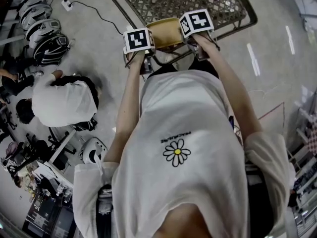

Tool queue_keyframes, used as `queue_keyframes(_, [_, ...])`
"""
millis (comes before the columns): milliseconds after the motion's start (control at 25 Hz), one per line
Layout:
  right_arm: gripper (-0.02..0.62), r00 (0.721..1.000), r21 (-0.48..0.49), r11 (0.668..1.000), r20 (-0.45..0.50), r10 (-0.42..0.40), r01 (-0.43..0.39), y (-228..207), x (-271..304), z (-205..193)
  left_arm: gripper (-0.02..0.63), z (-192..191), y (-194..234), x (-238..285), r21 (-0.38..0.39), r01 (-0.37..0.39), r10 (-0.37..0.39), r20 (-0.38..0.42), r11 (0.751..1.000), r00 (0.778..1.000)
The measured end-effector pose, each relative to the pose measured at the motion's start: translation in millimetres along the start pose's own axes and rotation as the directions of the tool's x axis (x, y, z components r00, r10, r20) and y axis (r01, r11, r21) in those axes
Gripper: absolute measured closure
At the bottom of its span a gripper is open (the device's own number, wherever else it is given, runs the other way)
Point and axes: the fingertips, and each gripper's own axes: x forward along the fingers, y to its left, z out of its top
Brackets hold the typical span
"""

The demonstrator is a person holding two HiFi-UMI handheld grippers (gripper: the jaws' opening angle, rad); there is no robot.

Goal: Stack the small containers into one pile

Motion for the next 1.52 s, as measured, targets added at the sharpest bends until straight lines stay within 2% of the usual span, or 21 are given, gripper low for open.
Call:
queue_keyframes(120, [0.466, 0.996, -0.022, 0.999, 0.081, -0.039, 0.041, -0.4, -20.3, 13.3, 0.505, 13.6, 1.3, -18.0, -0.044, 0.017, -0.014, 0.065, 0.999, 0.998])
queue_keyframes(200, [0.466, 0.982, -0.044, 0.996, 0.173, -0.072, 0.08, 4.9, -44.2, 26.9, 0.505, 28.6, 4.4, -40.1, -0.06, 0.023, -0.014, 0.14, 0.998, 0.99])
queue_keyframes(280, [0.471, 0.954, -0.057, 0.994, 0.291, -0.076, 0.097, 16.6, -75.8, 43.3, 0.506, 51.6, 6.1, -70.9, -0.081, 0.039, -0.016, 0.268, 0.996, 0.963])
queue_keyframes(320, [0.483, 0.933, -0.062, 0.993, 0.354, -0.07, 0.098, 24.1, -92.9, 50.3, 0.526, 63.8, 5.5, -88.8, -0.093, 0.056, -0.02, 0.349, 0.994, 0.937])
queue_keyframes(360, [0.504, 0.908, -0.068, 0.993, 0.415, -0.061, 0.098, 32.2, -109.2, 55.4, 0.559, 74.3, 4.1, -107.2, -0.101, 0.075, -0.024, 0.43, 0.992, 0.902])
queue_keyframes(400, [0.512, 0.881, -0.076, 0.992, 0.471, -0.05, 0.096, 40.5, -124.1, 58.6, 0.564, 82.3, 2.2, -124.9, -0.103, 0.093, -0.028, 0.504, 0.99, 0.864])
queue_keyframes(440, [0.517, 0.853, -0.086, 0.992, 0.521, -0.037, 0.096, 48.7, -137.5, 60.6, 0.57, 88.1, 0.1, -140.6, -0.099, 0.102, -0.029, 0.562, 0.99, 0.826])
queue_keyframes(520, [0.529, 0.795, -0.111, 0.989, 0.606, -0.012, 0.1, 63.5, -160.5, 63.7, 0.575, 95.6, -4.4, -165.7, -0.082, 0.095, -0.021, 0.642, 0.992, 0.767])
queue_keyframes(640, [0.532, 0.729, -0.134, 0.985, 0.684, 0.01, 0.113, 81.5, -184.3, 65.5, 0.577, 102.2, -7.2, -190.9, -0.057, 0.062, -0.002, 0.714, 0.996, 0.7])
queue_keyframes(720, [0.537, 0.708, -0.128, 0.986, 0.706, 0.017, 0.104, 89.2, -190.7, 64.2, 0.58, 102.7, -5.7, -198.3, -0.051, 0.052, 0.002, 0.734, 0.997, 0.679])
queue_keyframes(800, [0.537, 0.7, -0.115, 0.99, 0.714, 0.024, 0.083, 91.1, -189.6, 60.3, 0.58, 100.8, -4.7, -198.7, -0.051, 0.054, 0.002, 0.743, 0.997, 0.669])
queue_keyframes(960, [0.537, 0.698, -0.096, 0.992, 0.716, 0.012, 0.081, 89.5, -185.2, 60.7, 0.58, 104.6, -1.2, -197.8, -0.05, 0.063, -0.004, 0.747, 0.997, 0.665])
queue_keyframes(1160, [0.537, 0.7, -0.089, 0.994, 0.714, 0.023, 0.059, 81.8, -198.1, 86.3, 0.577, 137.9, -8.2, -202.6, -0.042, 0.075, -0.019, 0.745, 0.996, 0.667])
queue_keyframes(1240, [0.537, 0.697, -0.09, 0.995, 0.716, 0.032, 0.046, 72.9, -202.6, 104.5, 0.568, 158.9, -15.6, -196.6, -0.031, 0.09, -0.038, 0.735, 0.995, 0.677])
queue_keyframes(1360, [0.528, 0.695, -0.103, 0.994, 0.717, 0.052, 0.031, 58.0, -203.2, 136.1, 0.517, 188.2, -24.5, -178.4, -0.018, 0.108, -0.063, 0.713, 0.994, 0.698])
queue_keyframes(1520, [0.457, 0.708, -0.123, 0.992, 0.703, 0.072, 0.021, 37.9, -189.1, 192.3, 0.46, 229.1, -26.0, -144.6, -0.03, 0.146, -0.089, 0.671, 0.989, 0.736])
